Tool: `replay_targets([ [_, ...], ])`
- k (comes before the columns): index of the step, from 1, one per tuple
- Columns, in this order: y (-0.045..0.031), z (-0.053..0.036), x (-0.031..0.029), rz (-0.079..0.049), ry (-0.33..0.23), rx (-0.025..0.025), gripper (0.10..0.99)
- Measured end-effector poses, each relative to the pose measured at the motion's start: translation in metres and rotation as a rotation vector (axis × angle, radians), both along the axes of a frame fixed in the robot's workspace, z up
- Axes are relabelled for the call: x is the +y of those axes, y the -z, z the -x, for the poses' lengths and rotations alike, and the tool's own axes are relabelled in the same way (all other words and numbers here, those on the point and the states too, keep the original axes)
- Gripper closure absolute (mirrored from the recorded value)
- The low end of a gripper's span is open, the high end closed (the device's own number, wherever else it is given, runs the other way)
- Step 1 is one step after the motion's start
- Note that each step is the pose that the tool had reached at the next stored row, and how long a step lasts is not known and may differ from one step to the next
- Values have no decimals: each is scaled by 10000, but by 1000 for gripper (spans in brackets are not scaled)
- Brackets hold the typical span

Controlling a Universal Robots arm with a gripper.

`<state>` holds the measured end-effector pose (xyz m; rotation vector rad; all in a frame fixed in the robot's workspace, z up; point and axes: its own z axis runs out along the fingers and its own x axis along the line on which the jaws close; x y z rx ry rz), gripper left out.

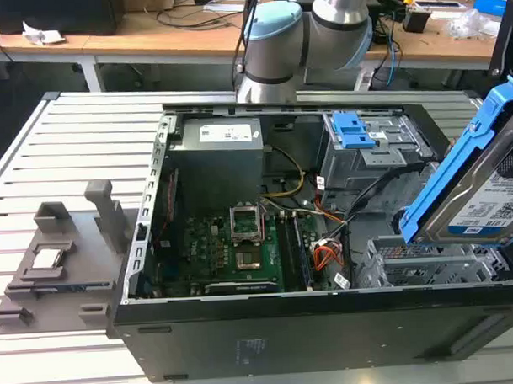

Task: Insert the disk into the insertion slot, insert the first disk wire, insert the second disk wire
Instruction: 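Insert the disk into the insertion slot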

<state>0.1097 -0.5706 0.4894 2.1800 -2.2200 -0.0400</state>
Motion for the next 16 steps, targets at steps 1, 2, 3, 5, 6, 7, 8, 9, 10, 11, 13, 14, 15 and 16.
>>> replay_targets([
  [1,2,0,0,-52,0,0,722],
  [2,37,0,0,-93,0,1,722],
  [3,63,0,0,-94,0,1,722],
  [5,83,0,0,-94,0,1,722],
  [6,85,0,0,-94,0,0,722],
  [7,88,0,0,-94,0,0,722],
  [8,89,0,0,-93,0,0,722],
  [9,92,0,0,-94,0,0,722],
  [10,96,0,0,-93,0,0,722],
  [11,99,0,0,-94,0,0,722],
  [13,104,0,0,-94,0,0,722],
  [14,107,0,0,-94,0,0,722],
  [15,108,0,0,-94,0,0,722],
  [16,110,0,0,-94,0,0,722],
])
